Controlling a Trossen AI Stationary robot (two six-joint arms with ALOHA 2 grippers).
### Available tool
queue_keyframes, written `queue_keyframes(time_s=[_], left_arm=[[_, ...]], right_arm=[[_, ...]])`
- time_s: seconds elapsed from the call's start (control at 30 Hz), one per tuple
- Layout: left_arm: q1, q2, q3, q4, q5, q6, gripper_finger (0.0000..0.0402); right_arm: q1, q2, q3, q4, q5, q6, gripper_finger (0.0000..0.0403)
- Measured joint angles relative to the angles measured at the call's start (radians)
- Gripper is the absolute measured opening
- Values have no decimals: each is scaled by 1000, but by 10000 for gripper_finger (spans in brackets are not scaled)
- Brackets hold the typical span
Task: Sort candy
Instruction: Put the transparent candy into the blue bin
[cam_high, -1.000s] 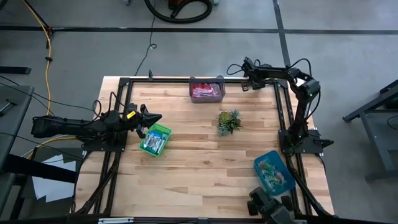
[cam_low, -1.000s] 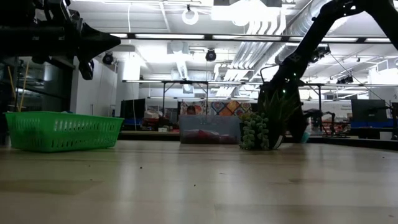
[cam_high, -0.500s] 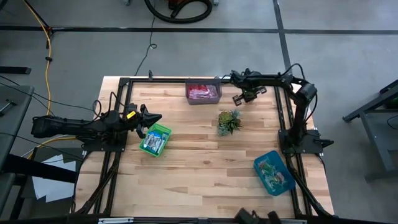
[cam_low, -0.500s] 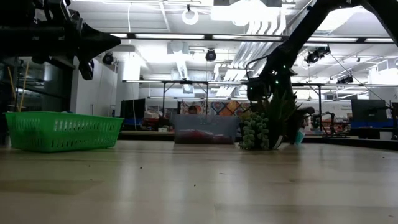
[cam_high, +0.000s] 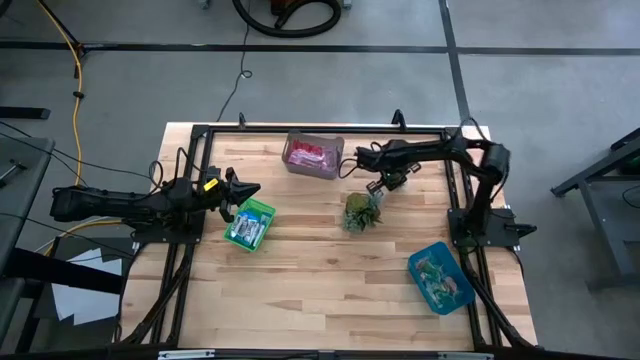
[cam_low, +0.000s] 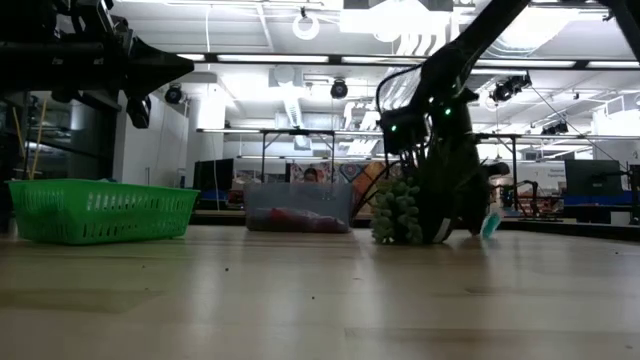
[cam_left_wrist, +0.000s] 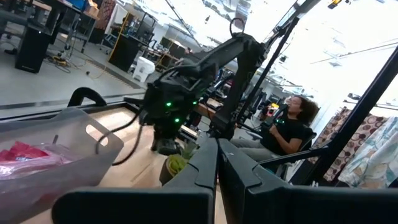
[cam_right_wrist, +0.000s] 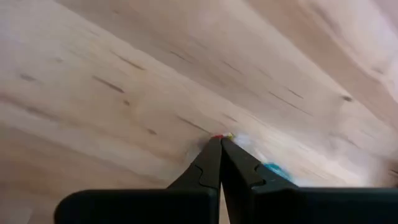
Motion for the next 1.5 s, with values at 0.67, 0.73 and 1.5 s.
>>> queue_keyframes(time_s=[0.67,0.73,1.5], left_arm=[[0,0,0,0,0,0,0],[0,0,0,0,0,0,0],[0,0,0,0,0,0,0]], right_arm=[[-7,-736,-440,156,-51,24,0],[-15,-780,-475,225,-128,-7,4],[-90,-480,-473,368,-142,-421,248]])
